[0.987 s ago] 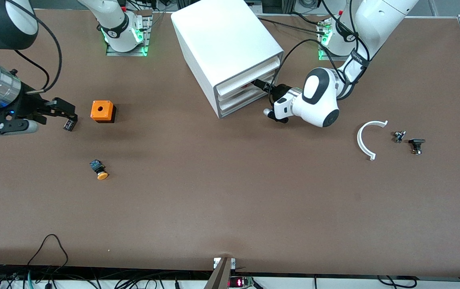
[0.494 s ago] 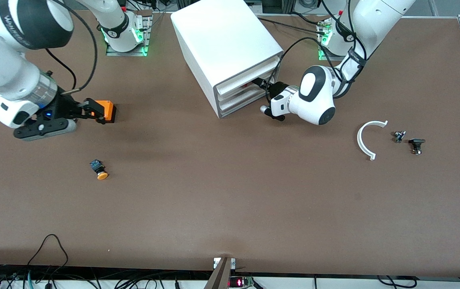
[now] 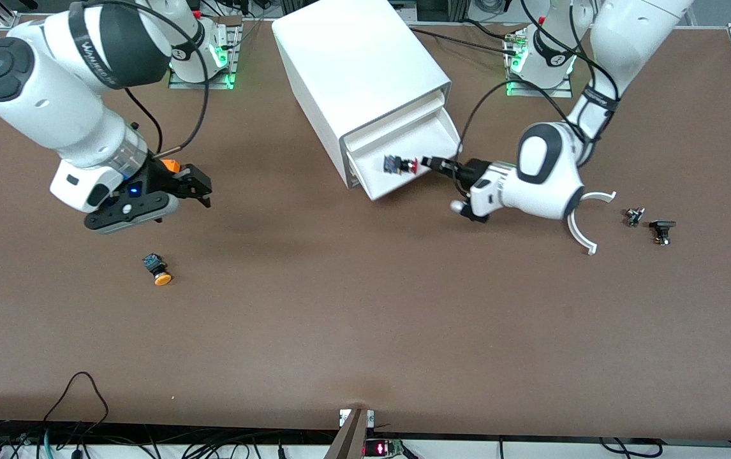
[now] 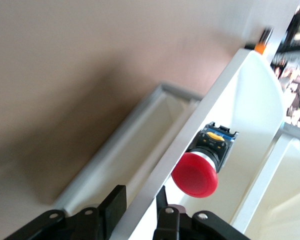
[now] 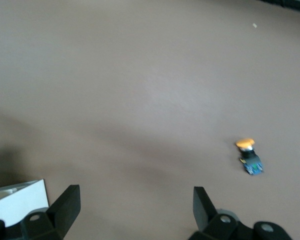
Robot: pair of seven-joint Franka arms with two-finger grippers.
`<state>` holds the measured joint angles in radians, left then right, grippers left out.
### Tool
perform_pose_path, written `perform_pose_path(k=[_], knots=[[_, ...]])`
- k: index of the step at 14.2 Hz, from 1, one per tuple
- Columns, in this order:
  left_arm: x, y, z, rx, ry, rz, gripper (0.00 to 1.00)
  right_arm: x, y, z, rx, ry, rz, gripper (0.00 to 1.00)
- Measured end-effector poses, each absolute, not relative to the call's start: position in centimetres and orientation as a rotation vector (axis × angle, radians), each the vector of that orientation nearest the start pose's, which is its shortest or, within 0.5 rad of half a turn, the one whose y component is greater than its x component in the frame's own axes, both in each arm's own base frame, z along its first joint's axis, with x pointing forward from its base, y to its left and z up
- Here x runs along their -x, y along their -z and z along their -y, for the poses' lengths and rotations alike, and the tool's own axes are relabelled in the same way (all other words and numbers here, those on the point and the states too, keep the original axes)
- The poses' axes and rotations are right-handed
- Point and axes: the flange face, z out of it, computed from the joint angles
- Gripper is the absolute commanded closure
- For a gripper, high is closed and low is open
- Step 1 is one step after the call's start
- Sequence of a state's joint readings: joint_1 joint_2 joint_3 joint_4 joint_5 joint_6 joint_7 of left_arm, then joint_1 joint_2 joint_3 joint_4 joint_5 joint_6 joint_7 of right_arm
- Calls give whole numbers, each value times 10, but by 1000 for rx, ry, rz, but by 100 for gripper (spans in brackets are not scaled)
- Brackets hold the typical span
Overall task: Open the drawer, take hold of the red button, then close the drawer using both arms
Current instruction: 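Pull the drawer open with the left gripper while the right gripper approaches, then withdraw the left gripper while the right gripper lowers into the drawer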
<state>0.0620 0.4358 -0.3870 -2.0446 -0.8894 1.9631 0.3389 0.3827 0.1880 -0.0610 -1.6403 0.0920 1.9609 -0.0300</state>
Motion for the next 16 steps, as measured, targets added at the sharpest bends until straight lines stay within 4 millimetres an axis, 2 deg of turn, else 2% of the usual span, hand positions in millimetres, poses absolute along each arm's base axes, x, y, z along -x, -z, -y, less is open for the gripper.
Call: perform_pose_path(k=[1,2,4,6,8,9,10,12,14,16], knots=[[-523,-239,212,-2205,543,69,11,-599,-520,-229,2989,209,535,0],[-529,-241,205,-2209,525,56,0,-599,-526,-254,2971,238,589,0],[-535,-241,197,-2220,501,36,0,-594,-534,-317,2923,290,719,0],[-544,-243,186,-2238,453,9,0,-587,-531,-387,2862,358,847,0],[-560,-258,173,-2304,347,23,0,-583,-515,-437,2812,422,926,0],[-569,-275,163,-2368,271,63,0,-581,-503,-453,2792,441,970,0],[-580,-301,146,-2436,182,109,0,-578,-492,-468,2770,450,1030,0],[-591,-371,105,-2578,6,210,0,-562,-475,-497,2720,442,1177,0],[-582,-438,67,-2745,-113,322,0,-536,-466,-524,2655,399,1390,0],[-558,-497,33,-2875,-77,400,0,-508,-460,-547,2583,355,1588,0]])
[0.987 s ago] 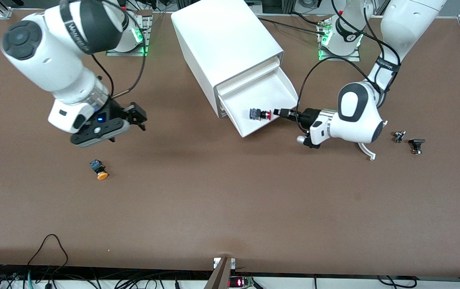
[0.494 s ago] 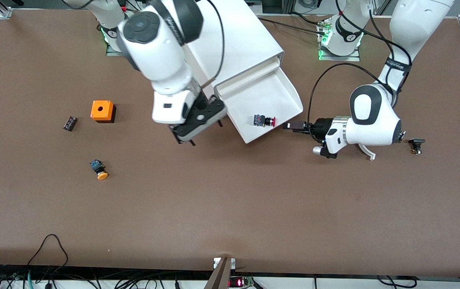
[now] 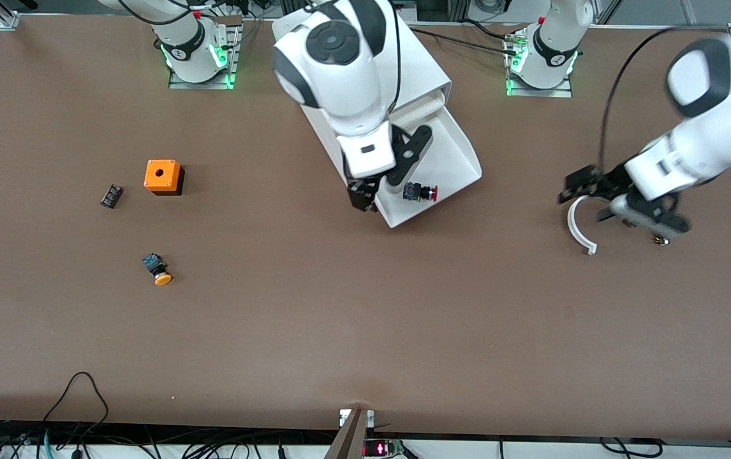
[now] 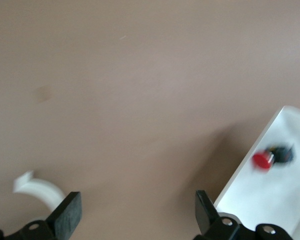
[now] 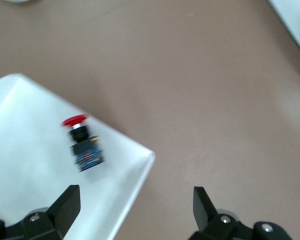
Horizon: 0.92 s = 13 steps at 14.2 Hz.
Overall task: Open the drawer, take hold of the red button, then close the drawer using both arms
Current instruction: 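Withdraw the left gripper while the right gripper lowers into the drawer, then grasp the red push button inside the drawer with the right gripper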
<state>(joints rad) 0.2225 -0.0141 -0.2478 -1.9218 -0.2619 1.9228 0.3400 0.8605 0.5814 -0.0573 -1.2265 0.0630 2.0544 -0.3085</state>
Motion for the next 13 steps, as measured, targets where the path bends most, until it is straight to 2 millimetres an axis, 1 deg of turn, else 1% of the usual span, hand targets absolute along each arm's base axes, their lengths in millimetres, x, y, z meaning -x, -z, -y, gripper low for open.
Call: perform_pose_path(k=[1,2,3,4,5,7,9,10,13], knots=[[-545,-525,19,3277,44,-480,0,-498,-458,-556,2548,345,1661,0],[-534,-549,7,3211,5,-484,0,-491,-456,-562,2508,339,1735,0],[-524,-567,-2,3156,-31,-476,0,-489,-452,-564,2460,334,1816,0],[-518,-578,-8,3113,-67,-454,0,-490,-446,-565,2412,329,1894,0],[-515,-581,-11,3083,-91,-418,0,-493,-440,-567,2375,329,1953,0],[-520,-571,-10,3078,-124,-346,0,-497,-424,-575,2337,325,2011,0],[-525,-560,-6,3086,-147,-304,0,-494,-401,-587,2321,305,2040,0],[-527,-557,-3,3088,-152,-283,0,-491,-391,-593,2314,293,2051,0],[-527,-559,1,3088,-145,-258,0,-483,-375,-603,2301,272,2073,0]])
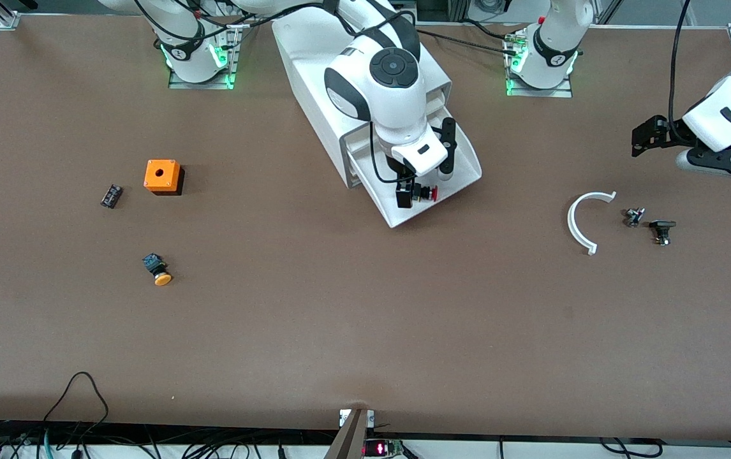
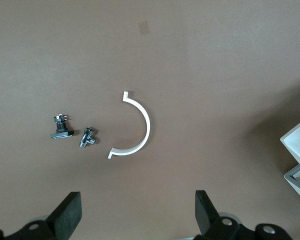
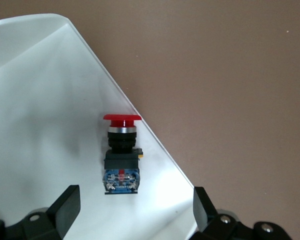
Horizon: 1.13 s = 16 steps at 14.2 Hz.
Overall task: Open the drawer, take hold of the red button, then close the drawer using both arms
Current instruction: 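Grasp the red push button inside the drawer with the right gripper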
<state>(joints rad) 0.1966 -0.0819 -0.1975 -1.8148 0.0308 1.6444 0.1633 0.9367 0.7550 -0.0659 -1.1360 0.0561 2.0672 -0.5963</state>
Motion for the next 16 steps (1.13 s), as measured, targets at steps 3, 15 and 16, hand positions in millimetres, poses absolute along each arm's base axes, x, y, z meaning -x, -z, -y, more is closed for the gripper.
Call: perform_pose_path(k=[3,15,16], knots=[[-527,-560,1,3088,-141,-259,0,-482,-360,-606,2300,259,2081,0],[-528,-560,1,3093,-135,-253,0,-470,-322,-617,2293,200,2104,29],[-528,-561,1,3093,-134,-253,0,-469,-320,-618,2293,198,2105,40]])
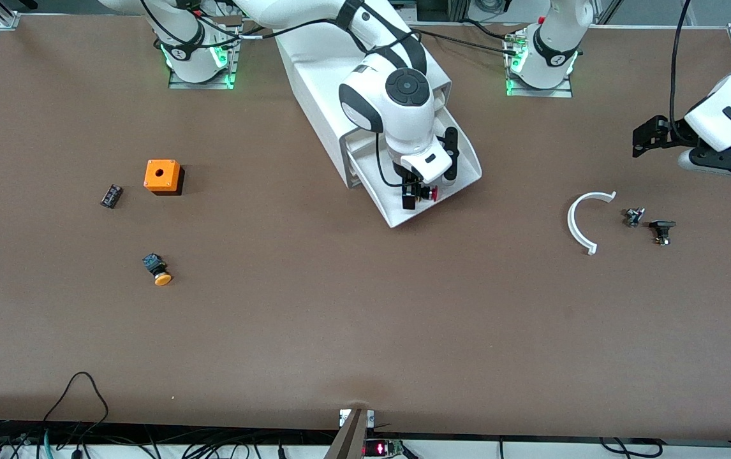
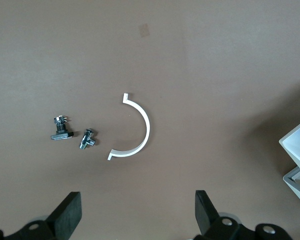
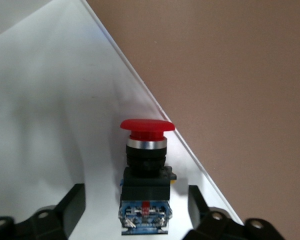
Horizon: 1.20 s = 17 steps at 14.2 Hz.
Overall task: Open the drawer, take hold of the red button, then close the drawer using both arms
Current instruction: 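Grasp the red push button inside the drawer with the right gripper, then lift the red button out with the right gripper while the left gripper reaches the drawer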
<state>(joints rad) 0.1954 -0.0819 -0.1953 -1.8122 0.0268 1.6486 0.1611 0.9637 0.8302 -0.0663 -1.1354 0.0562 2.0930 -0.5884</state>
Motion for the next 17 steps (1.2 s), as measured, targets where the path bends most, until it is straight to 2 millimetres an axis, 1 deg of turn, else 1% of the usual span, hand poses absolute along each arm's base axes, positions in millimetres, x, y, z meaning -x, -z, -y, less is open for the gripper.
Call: perform_pose_path(k=[1,4,7,9,11,13,15,16,17], knots=[[-528,-561,1,3093,-134,-252,0,-468,-319,-620,2292,207,2104,55],[-528,-561,1,3093,-132,-252,0,-468,-322,-624,2283,261,2101,73],[-529,-566,1,3092,-114,-253,0,-470,-328,-625,2285,299,2109,81],[-530,-569,2,3092,-103,-255,0,-471,-336,-627,2287,328,2115,83],[-530,-569,2,3092,-105,-256,0,-473,-357,-628,2288,376,2104,83],[-532,-565,2,3094,-114,-256,0,-480,-391,-619,2337,414,2049,83],[-533,-562,2,3095,-123,-258,0,-496,-427,-597,2454,444,1932,83],[-534,-561,2,3095,-126,-258,0,-507,-439,-582,2529,448,1847,83],[-534,-561,2,3095,-126,-257,0,-517,-443,-565,2613,440,1750,83]])
